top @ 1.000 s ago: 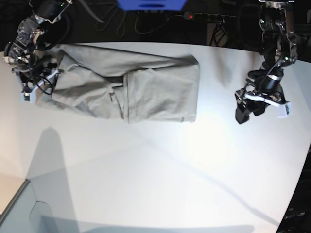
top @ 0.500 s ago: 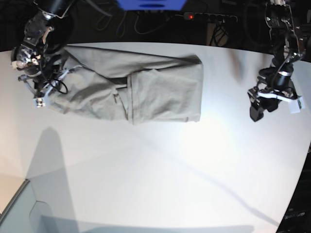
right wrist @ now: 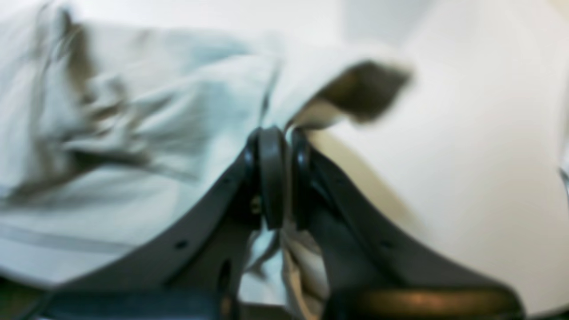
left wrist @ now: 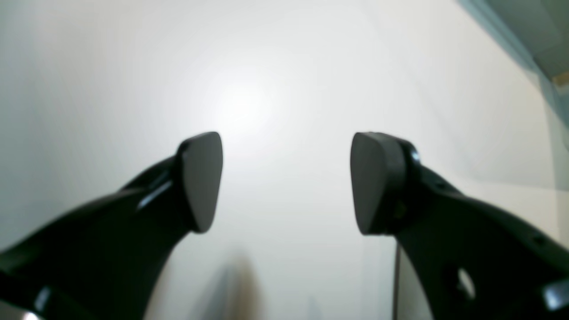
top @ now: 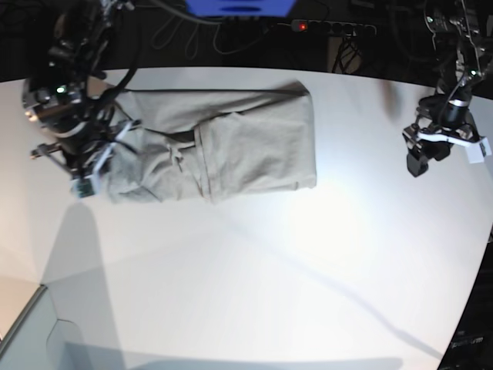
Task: Layout the t-shirt on the table in an organized manner, then fold the t-shirt properly
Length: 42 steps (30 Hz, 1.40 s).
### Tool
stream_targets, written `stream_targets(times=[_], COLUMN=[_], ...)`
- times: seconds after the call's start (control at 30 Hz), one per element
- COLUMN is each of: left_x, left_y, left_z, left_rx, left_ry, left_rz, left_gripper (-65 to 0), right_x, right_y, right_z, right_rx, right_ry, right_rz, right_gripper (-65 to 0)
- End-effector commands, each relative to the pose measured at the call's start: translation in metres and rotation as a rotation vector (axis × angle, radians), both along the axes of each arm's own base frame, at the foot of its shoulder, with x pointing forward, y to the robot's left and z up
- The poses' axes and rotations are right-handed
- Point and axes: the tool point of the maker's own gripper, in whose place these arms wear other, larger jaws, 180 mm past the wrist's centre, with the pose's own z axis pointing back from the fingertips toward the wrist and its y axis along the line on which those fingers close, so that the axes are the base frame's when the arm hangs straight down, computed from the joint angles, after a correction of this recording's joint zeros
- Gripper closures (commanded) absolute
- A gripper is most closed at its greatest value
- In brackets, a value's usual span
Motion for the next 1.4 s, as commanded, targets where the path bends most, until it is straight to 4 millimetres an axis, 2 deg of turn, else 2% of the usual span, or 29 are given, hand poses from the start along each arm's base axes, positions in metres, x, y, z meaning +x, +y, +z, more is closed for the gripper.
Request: stream_targets(times=[0.0,0.13,0.37,0.5,0.6,0.7,0.87,1.03,1.07,1.13,1.2,1.27,1.3,1.37], left_x=[0.006,0.002,-0.012,-0.021,-0.026,-0.034,-0.036,-0.037,-0.040,-0.046,-0.043,-0.039,-0.039,-0.036], left_y=[0.004,0.005,0.007,0.006,0.007,0.007,0.001,-0.054,-0.069,-0.092,-0.103,-0.104,-0.104,-0.104], left_z=[0.013,0.011,0.002,-0.004,-0.007,-0.011,-0.015,-0.034,-0.040,-0.054,-0.062,-0.071,-0.077,-0.088], left_rx=[0.017,0.022,0.024,0.024,0.025,0.026,0.018,-0.032,-0.047,-0.078,-0.096,-0.104,-0.108,-0.119], left_ry=[-0.046,-0.036,0.002,0.025,0.039,0.057,0.070,0.117,0.138,0.177,0.187,0.207,0.220,0.245], left_rz=[-0.006,-0.005,-0.001,-0.003,-0.004,-0.003,-0.018,-0.168,-0.205,-0.259,-0.273,-0.273,-0.269,-0.265], left_gripper=[-43.5,-43.5,-43.5,-43.5,-43.5,-43.5,-43.5,-42.1,-38.9,-27.0,-13.9,-1.4,0.0,-1.3], right_x=[0.007,0.007,0.026,0.025,0.019,0.015,0.009,0.011,0.013,0.016,0.016,0.016,0.016,0.016], right_y=[0.020,0.082,0.151,0.200,0.233,0.256,0.280,0.283,0.283,0.281,0.281,0.281,0.281,0.281], right_z=[0.009,0.009,0.037,0.050,0.048,0.032,0.006,0.007,0.008,0.010,0.010,0.010,0.010,0.010], right_rx=[0.027,0.074,0.111,0.138,0.156,0.163,0.153,0.148,0.146,0.144,0.144,0.144,0.144,0.144], right_ry=[-0.045,-0.042,-0.131,-0.170,-0.161,-0.113,-0.031,-0.033,-0.037,-0.044,-0.046,-0.046,-0.046,-0.046], right_rz=[0.061,0.240,0.440,0.586,0.687,0.761,0.849,0.861,0.861,0.855,0.855,0.855,0.855,0.855], right_gripper=[0.0,0.0,0.0,0.0,0.0,0.0,0.0,0.0,0.0,0.0,0.0,0.0,0.0,0.0])
